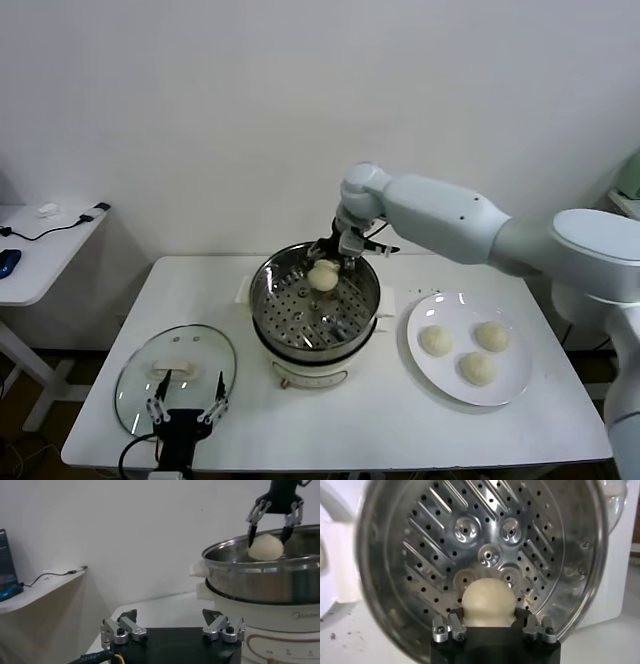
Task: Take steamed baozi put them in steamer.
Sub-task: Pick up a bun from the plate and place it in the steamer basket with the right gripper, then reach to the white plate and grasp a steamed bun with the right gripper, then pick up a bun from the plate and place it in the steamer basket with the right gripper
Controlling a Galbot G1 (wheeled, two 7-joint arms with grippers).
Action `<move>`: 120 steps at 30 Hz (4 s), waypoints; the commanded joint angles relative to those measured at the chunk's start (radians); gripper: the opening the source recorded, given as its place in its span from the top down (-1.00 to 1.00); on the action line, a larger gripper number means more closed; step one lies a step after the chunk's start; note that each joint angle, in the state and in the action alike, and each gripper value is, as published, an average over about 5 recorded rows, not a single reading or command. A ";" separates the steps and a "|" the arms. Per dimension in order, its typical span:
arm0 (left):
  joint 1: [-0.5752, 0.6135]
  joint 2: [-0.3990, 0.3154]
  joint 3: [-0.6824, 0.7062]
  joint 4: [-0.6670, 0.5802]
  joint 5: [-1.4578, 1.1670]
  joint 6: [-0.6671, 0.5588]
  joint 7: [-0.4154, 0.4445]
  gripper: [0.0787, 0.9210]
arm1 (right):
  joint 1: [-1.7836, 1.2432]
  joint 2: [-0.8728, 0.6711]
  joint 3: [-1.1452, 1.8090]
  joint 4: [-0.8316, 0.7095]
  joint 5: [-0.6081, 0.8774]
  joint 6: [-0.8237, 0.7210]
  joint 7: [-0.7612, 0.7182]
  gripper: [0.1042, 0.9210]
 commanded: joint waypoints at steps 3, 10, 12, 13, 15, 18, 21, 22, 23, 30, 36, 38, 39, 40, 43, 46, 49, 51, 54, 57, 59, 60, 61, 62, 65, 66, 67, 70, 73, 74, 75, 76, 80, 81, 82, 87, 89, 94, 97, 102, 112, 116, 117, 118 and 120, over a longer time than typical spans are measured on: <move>-0.002 -0.001 -0.001 0.001 -0.001 -0.002 -0.004 -0.77 | -0.069 0.086 0.047 -0.155 -0.093 0.047 0.044 -0.45; -0.006 -0.002 -0.002 0.000 -0.001 0.000 -0.003 -0.77 | -0.028 0.067 0.016 -0.116 -0.008 0.056 0.022 -0.73; -0.007 -0.002 0.000 0.000 -0.001 0.002 -0.002 -0.77 | 0.006 0.047 0.002 -0.076 0.050 0.045 0.007 -0.75; -0.008 -0.003 0.001 0.000 -0.001 0.003 -0.002 -0.77 | 0.029 0.032 -0.003 -0.051 0.089 0.036 -0.008 -0.76; -0.009 -0.003 0.002 0.000 0.001 0.004 0.001 -0.77 | 0.085 -0.004 -0.018 0.001 0.192 0.014 -0.054 -0.76; -0.010 -0.002 0.004 0.001 0.004 0.006 0.004 -0.77 | 0.197 -0.076 -0.073 0.066 0.424 -0.040 -0.146 -0.76; -0.012 -0.001 0.004 0.001 0.005 0.006 0.005 -0.77 | 0.330 -0.178 -0.183 0.130 0.699 -0.154 -0.223 -0.76; -0.012 0.000 0.004 0.001 0.005 0.005 0.005 -0.77 | 0.374 -0.219 -0.228 0.161 0.791 -0.213 -0.238 -0.76; -0.013 0.000 0.003 0.001 0.004 0.005 0.005 -0.77 | 0.408 -0.260 -0.264 0.189 0.857 -0.271 -0.245 -0.76; -0.030 0.003 0.002 0.010 0.004 -0.003 0.001 -0.77 | 0.524 -0.608 -0.521 0.410 0.982 -0.656 -0.149 -0.76; -0.045 0.004 0.003 0.020 0.004 -0.004 0.000 -0.77 | 0.461 -0.806 -0.646 0.586 0.958 -0.871 -0.034 -0.76; -0.048 0.003 0.003 0.024 0.004 -0.004 0.000 -0.77 | 0.398 -0.832 -0.630 0.618 0.962 -0.928 0.016 -0.76; -0.049 0.003 0.003 0.026 0.004 -0.003 0.000 -0.77 | 0.356 -0.839 -0.611 0.625 0.961 -0.952 0.038 -0.76; -0.050 0.002 0.003 0.027 0.004 -0.003 0.000 -0.77 | 0.309 -0.839 -0.578 0.620 0.957 -0.970 0.054 -0.76; -0.054 -0.001 0.002 0.032 0.004 -0.001 0.000 -0.77 | 0.164 -0.818 -0.460 0.569 0.936 -1.005 0.082 -0.76; -0.055 -0.004 0.000 0.035 0.005 0.001 0.001 -0.77 | 0.064 -0.773 -0.372 0.489 0.911 -1.011 0.079 -0.76; -0.052 -0.005 -0.004 0.037 0.005 0.002 0.001 -0.77 | 0.001 -0.731 -0.327 0.431 0.897 -1.009 0.067 -0.76; -0.050 -0.006 -0.007 0.038 0.006 0.003 0.002 -0.77 | -0.036 -0.705 -0.299 0.399 0.884 -1.008 0.063 -0.76; -0.048 -0.008 -0.011 0.038 0.006 0.004 0.002 -0.77 | -0.091 -0.666 -0.259 0.349 0.857 -1.007 0.067 -0.76; -0.047 -0.009 -0.013 0.039 0.007 0.005 0.002 -0.77 | -0.141 -0.627 -0.223 0.300 0.832 -1.005 0.070 -0.76; -0.047 -0.010 -0.014 0.041 0.008 0.006 0.003 -0.77 | -0.172 -0.603 -0.198 0.267 0.825 -1.005 0.070 -0.76; -0.048 -0.010 -0.014 0.041 0.009 0.007 0.003 -0.77 | -0.185 -0.592 -0.187 0.253 0.825 -1.004 0.069 -0.76; -0.048 -0.010 -0.015 0.041 0.009 0.007 0.003 -0.77 | -0.195 -0.583 -0.178 0.241 0.825 -1.004 0.068 -0.76; -0.047 -0.010 -0.015 0.041 0.009 0.008 0.003 -0.77 | -0.202 -0.576 -0.172 0.233 0.825 -1.004 0.067 -0.76; -0.047 -0.011 -0.016 0.040 0.009 0.009 0.003 -0.77 | -0.214 -0.560 -0.161 0.219 0.825 -1.003 0.065 -0.76; -0.047 -0.011 -0.017 0.040 0.009 0.009 0.003 -0.77 | -0.216 -0.557 -0.159 0.216 0.825 -1.002 0.065 -0.76; -0.047 -0.011 -0.017 0.040 0.008 0.009 0.003 -0.77 | -0.217 -0.554 -0.156 0.213 0.825 -1.002 0.066 -0.76; -0.048 -0.011 -0.018 0.040 0.008 0.009 0.003 -0.77 | -0.217 -0.547 -0.144 0.203 0.827 -0.999 0.073 -0.75; -0.048 -0.012 -0.016 0.038 0.008 0.010 0.002 -0.77 | -0.213 -0.544 -0.135 0.202 0.832 -0.996 0.071 -0.72; -0.048 -0.012 -0.015 0.037 0.009 0.010 0.002 -0.77 | -0.210 -0.545 -0.136 0.206 0.832 -0.995 0.067 -0.68; -0.047 -0.012 -0.014 0.036 0.009 0.010 0.002 -0.77 | -0.205 -0.547 -0.138 0.210 0.831 -0.994 0.062 -0.65; -0.046 -0.012 -0.014 0.034 0.010 0.010 0.002 -0.77 | -0.199 -0.550 -0.141 0.216 0.828 -0.993 0.057 -0.61; -0.042 -0.012 -0.012 0.025 0.010 0.013 0.002 -0.77 | -0.151 -0.573 -0.159 0.243 0.804 -0.987 0.023 -0.47; -0.042 -0.013 -0.012 0.023 0.010 0.014 0.001 -0.77 | -0.132 -0.580 -0.166 0.250 0.799 -0.985 0.014 -0.44; -0.042 -0.013 -0.011 0.021 0.011 0.015 0.001 -0.77 | -0.107 -0.588 -0.174 0.258 0.795 -0.982 0.007 -0.42; -0.040 -0.013 -0.004 0.012 0.014 0.016 0.002 -0.77 | 0.071 -0.611 -0.235 0.291 0.836 -0.962 -0.038 -0.39; -0.037 -0.012 -0.002 0.009 0.014 0.016 0.003 -0.77 | 0.200 -0.604 -0.294 0.303 0.893 -0.950 -0.078 -0.39; -0.033 -0.008 0.004 -0.003 0.012 0.018 0.003 -0.77 | 0.490 -0.533 -0.436 0.328 1.048 -0.942 -0.157 -0.39; -0.030 -0.003 0.008 -0.012 0.009 0.018 0.002 -0.77 | 0.606 -0.475 -0.466 0.366 1.169 -0.966 -0.169 -0.39; -0.032 0.004 0.007 -0.020 0.009 0.012 -0.002 -0.77 | 0.674 -0.342 -0.450 0.467 1.319 -1.033 -0.107 -0.40; -0.037 -0.003 -0.003 -0.020 0.011 0.000 -0.013 -0.77 | 0.475 -0.025 -0.374 0.414 1.403 -1.155 0.063 -0.39; -0.042 -0.006 -0.005 -0.011 0.011 -0.001 -0.015 -0.77 | 0.361 0.042 -0.361 0.360 1.380 -1.182 0.113 -0.39; -0.044 -0.007 -0.005 -0.008 0.011 0.000 -0.015 -0.77 | 0.331 0.055 -0.357 0.348 1.370 -1.187 0.123 -0.39; -0.046 -0.007 -0.005 -0.005 0.011 0.001 -0.015 -0.77 | 0.303 0.064 -0.355 0.338 1.360 -1.191 0.131 -0.39; -0.050 -0.008 -0.004 0.000 0.012 0.003 -0.014 -0.77 | 0.257 0.079 -0.352 0.317 1.340 -1.196 0.142 -0.39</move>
